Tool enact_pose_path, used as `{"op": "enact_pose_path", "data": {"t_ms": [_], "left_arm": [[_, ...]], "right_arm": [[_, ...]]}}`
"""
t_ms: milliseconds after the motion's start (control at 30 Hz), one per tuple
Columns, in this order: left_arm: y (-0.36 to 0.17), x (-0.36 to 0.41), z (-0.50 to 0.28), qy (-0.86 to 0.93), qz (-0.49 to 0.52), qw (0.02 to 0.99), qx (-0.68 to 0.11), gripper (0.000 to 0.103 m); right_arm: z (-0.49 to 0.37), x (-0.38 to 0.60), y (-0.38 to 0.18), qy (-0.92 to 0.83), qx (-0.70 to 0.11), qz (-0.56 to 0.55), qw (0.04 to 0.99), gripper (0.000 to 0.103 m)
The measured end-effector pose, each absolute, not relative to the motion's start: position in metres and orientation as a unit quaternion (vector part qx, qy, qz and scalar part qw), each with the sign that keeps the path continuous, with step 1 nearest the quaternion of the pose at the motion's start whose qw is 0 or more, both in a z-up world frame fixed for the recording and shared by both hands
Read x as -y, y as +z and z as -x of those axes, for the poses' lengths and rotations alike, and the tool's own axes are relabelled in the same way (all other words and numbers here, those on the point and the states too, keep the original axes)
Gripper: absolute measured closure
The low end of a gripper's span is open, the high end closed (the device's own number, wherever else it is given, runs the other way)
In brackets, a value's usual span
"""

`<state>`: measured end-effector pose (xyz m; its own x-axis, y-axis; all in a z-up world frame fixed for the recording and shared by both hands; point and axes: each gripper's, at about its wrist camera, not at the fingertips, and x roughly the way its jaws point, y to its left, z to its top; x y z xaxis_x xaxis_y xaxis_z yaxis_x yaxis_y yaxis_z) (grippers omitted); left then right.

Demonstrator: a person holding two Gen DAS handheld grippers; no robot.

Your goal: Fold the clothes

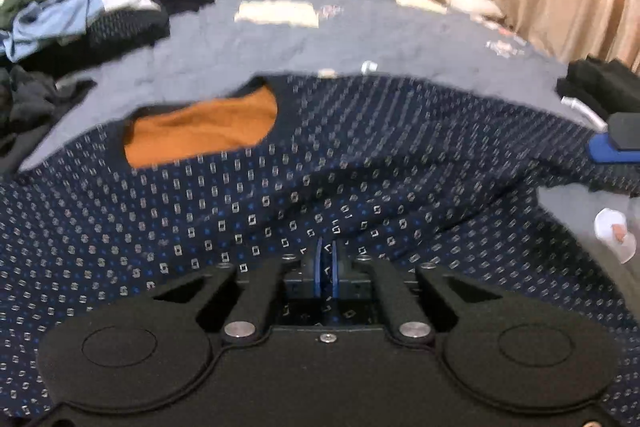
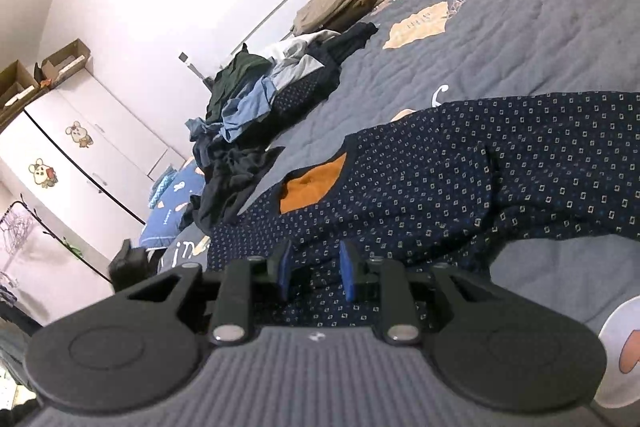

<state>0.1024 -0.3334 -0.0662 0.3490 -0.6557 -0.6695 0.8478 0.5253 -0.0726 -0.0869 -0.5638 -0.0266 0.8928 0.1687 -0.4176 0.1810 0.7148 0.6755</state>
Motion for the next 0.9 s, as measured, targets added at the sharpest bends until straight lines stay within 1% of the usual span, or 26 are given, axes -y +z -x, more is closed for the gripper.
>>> {"op": "enact_pose_path", "data": {"t_ms": [67, 133, 333, 400, 467, 567, 600, 633, 667, 700, 767, 900], "left_arm": [[-0.059, 0.328, -0.097, -0.477, -0.128, 0.804, -0.330, 0.102], [-0.055, 0.323, -0.093, -0.490, -0.113, 0.797, -0.336, 0.101], [-0.070, 0.321, -0.076, -0.487, -0.163, 0.784, -0.350, 0.101], [-0.071, 0.319, -0.069, -0.477, -0.180, 0.788, -0.345, 0.100], [-0.068, 0.319, -0.064, -0.470, -0.174, 0.800, -0.330, 0.099], [-0.055, 0.323, -0.057, -0.477, -0.156, 0.811, -0.299, 0.093], [-0.051, 0.326, -0.054, -0.484, -0.151, 0.811, -0.291, 0.087], [-0.048, 0.331, -0.051, -0.491, -0.146, 0.810, -0.284, 0.073], [-0.047, 0.337, -0.047, -0.496, -0.148, 0.810, -0.275, 0.065], [-0.046, 0.344, -0.043, -0.500, -0.152, 0.811, -0.265, 0.052], [-0.050, 0.363, -0.034, -0.508, -0.169, 0.808, -0.246, 0.051], [-0.067, 0.404, -0.014, -0.524, -0.240, 0.790, -0.207, 0.055]], "right_arm": [[0.087, 0.565, -0.025, -0.003, -0.229, -0.379, 0.897, 0.078], [0.088, 0.566, -0.024, -0.001, -0.227, -0.382, 0.896, 0.078], [0.086, 0.563, -0.024, 0.005, -0.234, -0.379, 0.895, 0.078], [0.085, 0.562, -0.024, 0.008, -0.236, -0.376, 0.896, 0.078], [0.085, 0.562, -0.025, 0.004, -0.238, -0.374, 0.896, 0.078], [0.086, 0.567, -0.024, -0.007, -0.243, -0.370, 0.897, 0.078], [0.088, 0.570, -0.024, -0.014, -0.244, -0.367, 0.897, 0.078], [0.089, 0.573, -0.025, -0.024, -0.247, -0.364, 0.898, 0.078], [0.090, 0.576, -0.026, -0.035, -0.250, -0.361, 0.898, 0.078], [0.091, 0.580, -0.027, -0.047, -0.252, -0.359, 0.897, 0.078], [0.095, 0.588, -0.029, -0.068, -0.252, -0.364, 0.894, 0.078], [0.106, 0.604, -0.027, -0.087, -0.238, -0.374, 0.892, 0.078]]}}
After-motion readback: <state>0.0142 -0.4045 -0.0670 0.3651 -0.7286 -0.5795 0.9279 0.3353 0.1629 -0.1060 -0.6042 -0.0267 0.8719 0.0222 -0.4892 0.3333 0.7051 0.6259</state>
